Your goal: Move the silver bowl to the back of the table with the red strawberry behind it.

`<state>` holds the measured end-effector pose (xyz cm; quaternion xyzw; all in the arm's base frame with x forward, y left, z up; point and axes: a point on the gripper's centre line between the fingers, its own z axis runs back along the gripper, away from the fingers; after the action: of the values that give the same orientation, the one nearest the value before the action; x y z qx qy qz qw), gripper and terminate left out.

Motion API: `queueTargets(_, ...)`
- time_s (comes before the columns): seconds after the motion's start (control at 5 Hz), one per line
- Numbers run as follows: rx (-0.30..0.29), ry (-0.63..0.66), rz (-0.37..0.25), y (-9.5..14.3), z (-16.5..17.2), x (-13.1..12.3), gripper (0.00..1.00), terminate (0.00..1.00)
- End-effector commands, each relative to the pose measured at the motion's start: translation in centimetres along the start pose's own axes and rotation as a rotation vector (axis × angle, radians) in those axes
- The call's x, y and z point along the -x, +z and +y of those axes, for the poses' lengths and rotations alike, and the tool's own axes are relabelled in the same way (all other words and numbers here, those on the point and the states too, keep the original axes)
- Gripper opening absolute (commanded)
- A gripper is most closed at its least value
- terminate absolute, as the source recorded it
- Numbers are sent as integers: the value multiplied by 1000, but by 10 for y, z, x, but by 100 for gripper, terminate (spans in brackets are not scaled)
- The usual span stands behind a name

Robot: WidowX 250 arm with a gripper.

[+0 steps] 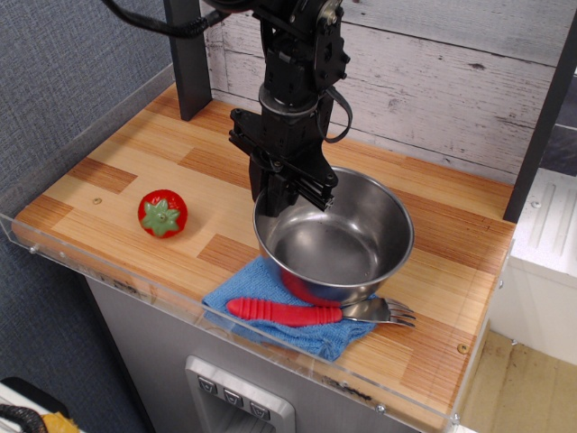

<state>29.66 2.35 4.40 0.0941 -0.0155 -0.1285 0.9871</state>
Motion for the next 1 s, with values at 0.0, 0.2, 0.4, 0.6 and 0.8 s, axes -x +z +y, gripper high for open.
queueTargets(0.0,1,-40,-69,21,-4,-2,0,0)
queueTargets(0.2,-10,-63,-78,27,-5,-4,0,0)
queueTargets(0.4,-31,-123,-143,49,-11,-16,0,0)
queueTargets(0.6,-28,-181,-243,87,-21,-30,0,0)
queueTargets(0.8,-26,-204,-312,116,-26,-36,0,0)
